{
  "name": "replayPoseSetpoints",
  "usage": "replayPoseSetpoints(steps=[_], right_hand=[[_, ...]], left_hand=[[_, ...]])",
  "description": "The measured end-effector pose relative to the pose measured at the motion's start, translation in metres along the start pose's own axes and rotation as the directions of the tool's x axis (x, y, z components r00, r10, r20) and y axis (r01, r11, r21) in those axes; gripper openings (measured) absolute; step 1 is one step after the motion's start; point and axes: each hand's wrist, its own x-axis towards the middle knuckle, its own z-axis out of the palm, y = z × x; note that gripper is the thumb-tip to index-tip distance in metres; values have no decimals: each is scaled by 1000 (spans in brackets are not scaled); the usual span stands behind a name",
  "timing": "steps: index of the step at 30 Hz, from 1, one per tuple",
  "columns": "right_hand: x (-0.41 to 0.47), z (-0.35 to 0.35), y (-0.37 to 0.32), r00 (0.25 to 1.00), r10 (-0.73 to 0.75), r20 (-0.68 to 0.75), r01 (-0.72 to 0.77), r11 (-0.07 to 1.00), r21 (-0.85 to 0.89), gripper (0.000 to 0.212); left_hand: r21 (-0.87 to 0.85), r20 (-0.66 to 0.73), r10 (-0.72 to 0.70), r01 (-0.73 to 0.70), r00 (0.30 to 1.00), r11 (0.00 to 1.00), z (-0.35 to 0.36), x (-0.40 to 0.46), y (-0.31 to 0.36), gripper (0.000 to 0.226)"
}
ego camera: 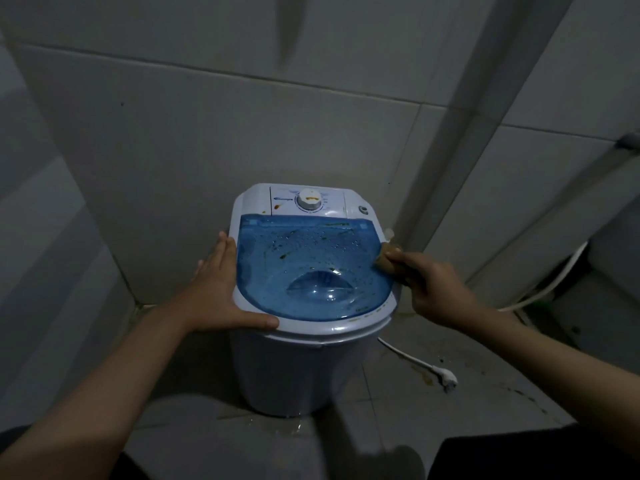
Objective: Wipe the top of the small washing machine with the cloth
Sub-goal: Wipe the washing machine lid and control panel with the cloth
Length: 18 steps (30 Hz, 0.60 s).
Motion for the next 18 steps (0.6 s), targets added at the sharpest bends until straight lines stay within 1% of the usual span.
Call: replayPoseSetpoints(steps=[4, 7, 9, 11, 13, 14, 16, 17, 18], right_hand=[[-28, 6, -5, 1000, -14, -26, 15, 999, 33, 52], [-47, 16, -14, 999, -20, -38, 20, 1000, -17, 57], [-56, 21, -24, 1000, -15, -26, 12, 993, -120, 64], [-60, 21, -41, 999, 7, 35, 1, 972, -233, 69], [-62, 18, -62, 993, 48, 110, -7, 938, -347, 70], [-63, 20, -71, 991, 58, 121, -4, 913, -408, 69], [-63, 24, -83, 985, 58, 162, 47, 813, -581, 69], [-64, 28, -87, 986, 56, 159, 61, 761, -646, 68], [-65, 34, -92, 987, 34, 155, 81, 732, -676, 63]], left_hand=[[-12, -3, 6, -6, 1000, 1000, -1, -1, 1, 158], [-21, -2, 10, -10, 1000, 1000, -1, -1, 2, 158], [-14, 1, 9, -9, 1000, 1000, 0, -1, 1, 160], [-11, -1, 10, -10, 1000, 1000, 0, -1, 1, 159], [-11, -4, 14, -14, 1000, 1000, 0, 0, 1, 158], [-11, -3, 16, -16, 1000, 1000, 0, 0, 1, 158], [-13, -5, 18, -18, 1000, 1000, 0, 0, 0, 157], [-14, -6, 19, -20, 1000, 1000, 1, 0, -1, 157], [-18, -7, 21, -21, 1000, 1000, 1, 1, -1, 158]])
